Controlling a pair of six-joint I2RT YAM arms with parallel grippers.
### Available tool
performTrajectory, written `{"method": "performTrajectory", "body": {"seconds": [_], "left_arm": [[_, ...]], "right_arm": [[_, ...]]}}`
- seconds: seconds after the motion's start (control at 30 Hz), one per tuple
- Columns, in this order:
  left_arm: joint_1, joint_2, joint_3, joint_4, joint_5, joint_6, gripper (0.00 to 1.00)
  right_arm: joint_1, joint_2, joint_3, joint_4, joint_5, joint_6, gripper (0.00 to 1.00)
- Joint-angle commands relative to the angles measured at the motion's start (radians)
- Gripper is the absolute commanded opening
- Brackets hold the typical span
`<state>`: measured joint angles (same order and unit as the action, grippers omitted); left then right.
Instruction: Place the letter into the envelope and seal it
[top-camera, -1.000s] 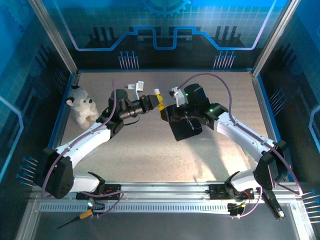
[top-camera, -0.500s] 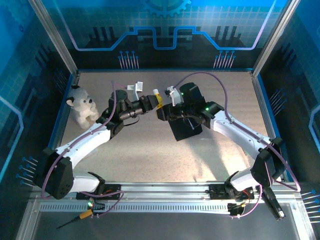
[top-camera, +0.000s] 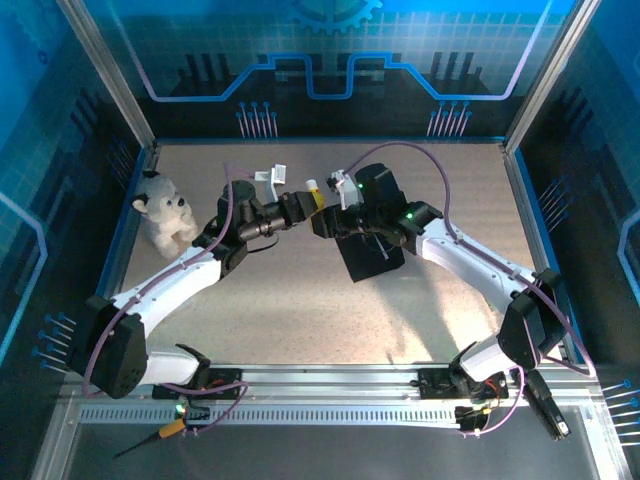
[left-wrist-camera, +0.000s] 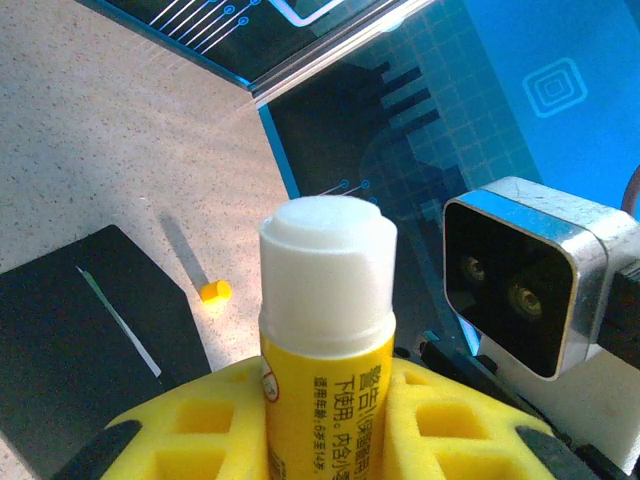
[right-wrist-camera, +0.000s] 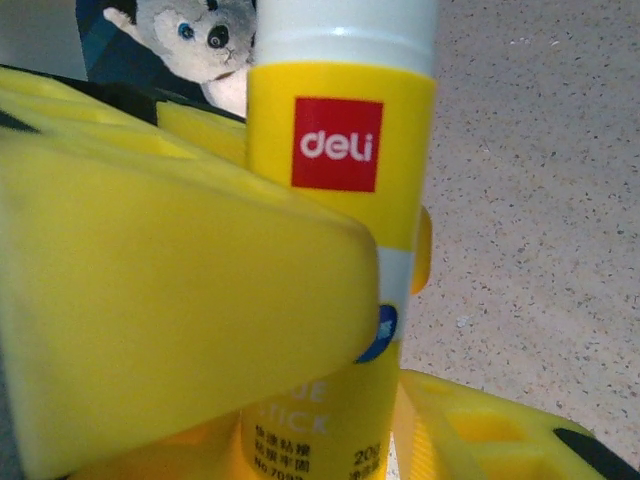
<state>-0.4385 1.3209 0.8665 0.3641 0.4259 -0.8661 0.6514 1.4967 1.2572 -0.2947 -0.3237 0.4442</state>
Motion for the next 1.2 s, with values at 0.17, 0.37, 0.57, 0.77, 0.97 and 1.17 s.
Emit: {"method": "performTrajectory", "body": {"seconds": [0.17, 0.37, 0.57, 0.77, 0.97, 1.17], "left_arm": [[-0.002, -0.028, -0.006, 0.026, 0.008, 0.001, 0.00], [0.011, -0.037, 0.000, 0.017, 0.004, 0.008, 0.00], [0.024, -0.035, 0.013, 0.003, 0.009, 0.018, 0.00], [0.029, -0.031, 0.015, 0.004, 0.017, 0.015, 0.00], [0.036, -0.032, 0.012, 0.001, 0.021, 0.016, 0.00], [0.044, -0.037, 0.020, 0.040, 0.106, 0.045, 0.00]], "right_arm": [[0.013, 0.005, 0.022, -0.001, 0.005, 0.015, 0.37], [0.013, 0.002, 0.015, -0.006, -0.002, 0.018, 0.38], [0.013, -0.005, 0.002, -0.005, 0.001, 0.018, 0.36], [0.011, -0.003, 0.002, 0.003, -0.005, 0.019, 0.30], [0.005, -0.004, 0.004, 0.009, -0.036, 0.021, 0.21], [-0.046, -0.033, -0.039, 0.128, -0.217, 0.051, 0.19]]}}
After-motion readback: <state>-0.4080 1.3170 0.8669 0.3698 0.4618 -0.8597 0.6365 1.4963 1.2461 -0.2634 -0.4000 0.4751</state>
